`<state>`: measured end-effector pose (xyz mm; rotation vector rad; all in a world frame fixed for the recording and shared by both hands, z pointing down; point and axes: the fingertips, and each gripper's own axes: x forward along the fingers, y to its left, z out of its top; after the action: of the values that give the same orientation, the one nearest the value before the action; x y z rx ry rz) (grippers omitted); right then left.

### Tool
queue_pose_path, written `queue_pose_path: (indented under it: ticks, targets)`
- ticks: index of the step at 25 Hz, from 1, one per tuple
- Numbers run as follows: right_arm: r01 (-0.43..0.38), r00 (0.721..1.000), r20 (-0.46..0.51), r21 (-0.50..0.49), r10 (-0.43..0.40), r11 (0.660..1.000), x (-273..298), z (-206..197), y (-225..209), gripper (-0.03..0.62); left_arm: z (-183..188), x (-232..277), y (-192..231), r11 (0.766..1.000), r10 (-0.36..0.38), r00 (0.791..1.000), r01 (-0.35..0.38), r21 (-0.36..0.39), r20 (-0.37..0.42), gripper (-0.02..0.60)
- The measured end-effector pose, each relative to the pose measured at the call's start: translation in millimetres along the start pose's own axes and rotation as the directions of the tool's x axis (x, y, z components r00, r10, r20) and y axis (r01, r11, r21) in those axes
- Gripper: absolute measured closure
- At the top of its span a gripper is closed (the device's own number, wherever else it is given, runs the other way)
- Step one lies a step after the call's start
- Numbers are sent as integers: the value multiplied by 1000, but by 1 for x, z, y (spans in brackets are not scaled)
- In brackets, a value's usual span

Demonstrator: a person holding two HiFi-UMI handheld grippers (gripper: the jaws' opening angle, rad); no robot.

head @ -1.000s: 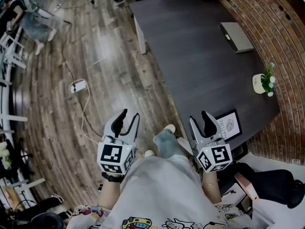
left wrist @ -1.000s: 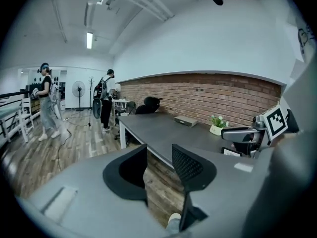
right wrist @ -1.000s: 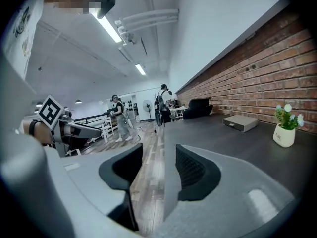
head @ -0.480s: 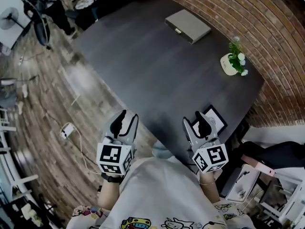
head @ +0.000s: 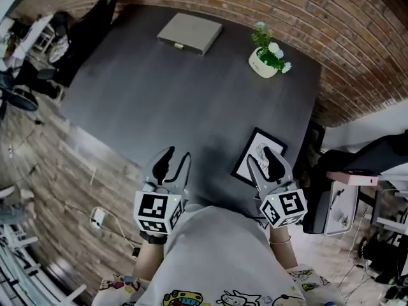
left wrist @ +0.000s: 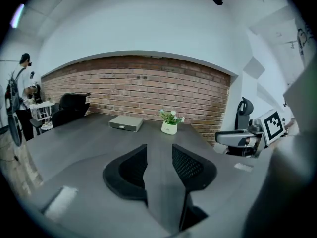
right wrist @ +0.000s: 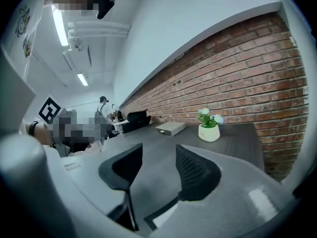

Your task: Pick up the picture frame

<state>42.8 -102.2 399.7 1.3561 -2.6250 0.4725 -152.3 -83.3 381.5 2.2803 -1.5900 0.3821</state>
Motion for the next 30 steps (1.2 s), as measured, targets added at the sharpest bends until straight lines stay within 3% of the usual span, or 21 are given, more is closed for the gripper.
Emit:
queue_pose_path:
  ticks: [6, 14, 22, 30]
  targets:
    - [189, 982, 5, 50, -189, 981, -19, -2, -20, 385, 12, 32, -10, 984, -167, 985, 169, 49, -31, 414]
    - [393, 918, 7, 107, -396, 913, -45, -3, -44, 385, 22, 75, -41, 923, -366, 927, 373, 95, -82, 414]
    - [485, 871, 11, 149, -492, 862, -68, -3, -63, 385, 25, 107, -81, 861, -481, 868, 494, 121, -124, 414]
    - [502, 862, -9, 164, -507, 849, -78, -10, -74, 385, 17, 119, -103, 838, -511, 845, 530, 126, -160, 416]
